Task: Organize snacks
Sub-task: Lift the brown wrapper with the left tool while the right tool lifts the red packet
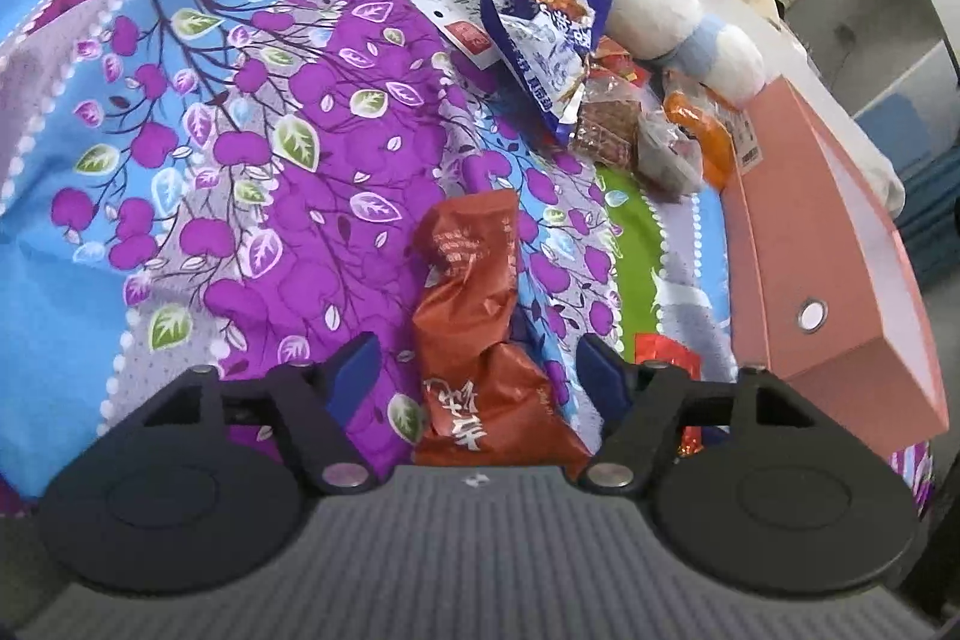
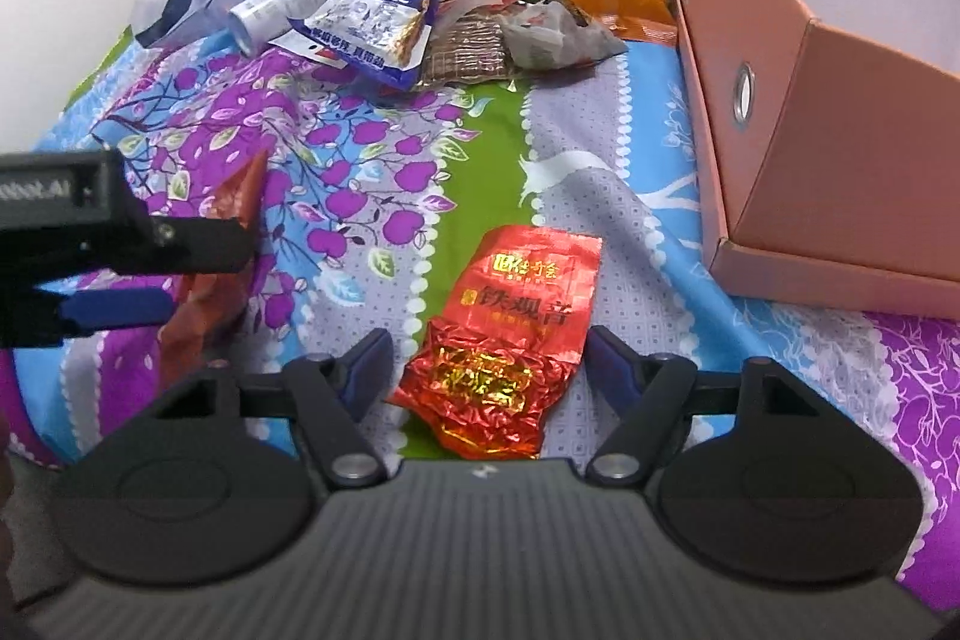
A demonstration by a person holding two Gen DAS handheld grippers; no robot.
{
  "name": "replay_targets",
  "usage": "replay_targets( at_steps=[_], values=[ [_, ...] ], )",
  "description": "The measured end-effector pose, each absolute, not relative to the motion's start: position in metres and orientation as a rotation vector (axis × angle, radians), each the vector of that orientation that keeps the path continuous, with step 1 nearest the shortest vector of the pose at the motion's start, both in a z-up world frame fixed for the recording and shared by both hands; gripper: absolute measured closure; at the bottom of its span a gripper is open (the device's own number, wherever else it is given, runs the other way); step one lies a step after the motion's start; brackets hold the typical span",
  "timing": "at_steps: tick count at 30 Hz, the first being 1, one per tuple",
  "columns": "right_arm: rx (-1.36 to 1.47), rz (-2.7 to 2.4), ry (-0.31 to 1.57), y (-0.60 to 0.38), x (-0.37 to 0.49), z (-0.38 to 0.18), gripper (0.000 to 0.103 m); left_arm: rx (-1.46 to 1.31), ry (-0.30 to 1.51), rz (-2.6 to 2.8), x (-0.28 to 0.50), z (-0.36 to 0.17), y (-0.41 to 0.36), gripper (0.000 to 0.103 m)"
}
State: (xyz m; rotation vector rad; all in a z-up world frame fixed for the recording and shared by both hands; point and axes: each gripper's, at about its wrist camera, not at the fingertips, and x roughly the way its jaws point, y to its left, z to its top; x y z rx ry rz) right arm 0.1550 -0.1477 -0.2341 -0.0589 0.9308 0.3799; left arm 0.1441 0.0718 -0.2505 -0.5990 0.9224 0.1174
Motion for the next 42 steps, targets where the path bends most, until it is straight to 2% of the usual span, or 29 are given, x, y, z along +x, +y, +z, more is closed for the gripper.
replay_targets(
  at_steps=[1, 5, 7, 11, 27, 42],
  values=[
    [-0.063, 0.378, 0.93, -0.148, 0.155, -0.234, 0.037, -0.581, 0.938, 0.125, 0.147, -0.252, 0.071, 0.036],
    [-0.042, 0.372, 0.945, -0.15, 0.157, -0.231, 0.041, -0.496, 0.927, 0.106, 0.15, -0.254, 0.063, 0.041],
    [-0.049, 0.372, 0.948, -0.149, 0.157, -0.231, 0.042, -0.478, 0.936, 0.088, 0.15, -0.254, 0.059, 0.048],
    [-0.053, 0.373, 0.967, -0.148, 0.157, -0.229, 0.044, -0.451, 0.919, 0.087, 0.144, -0.251, 0.054, 0.052],
    [0.029, 0.377, 0.965, -0.152, 0.154, -0.19, 0.046, -0.514, 0.861, 0.005, 0.118, -0.214, 0.056, 0.053],
    [0.072, 0.417, 0.834, -0.167, 0.139, -0.127, 0.046, -0.472, 0.733, -0.077, 0.11, -0.147, 0.05, 0.053]
  ],
)
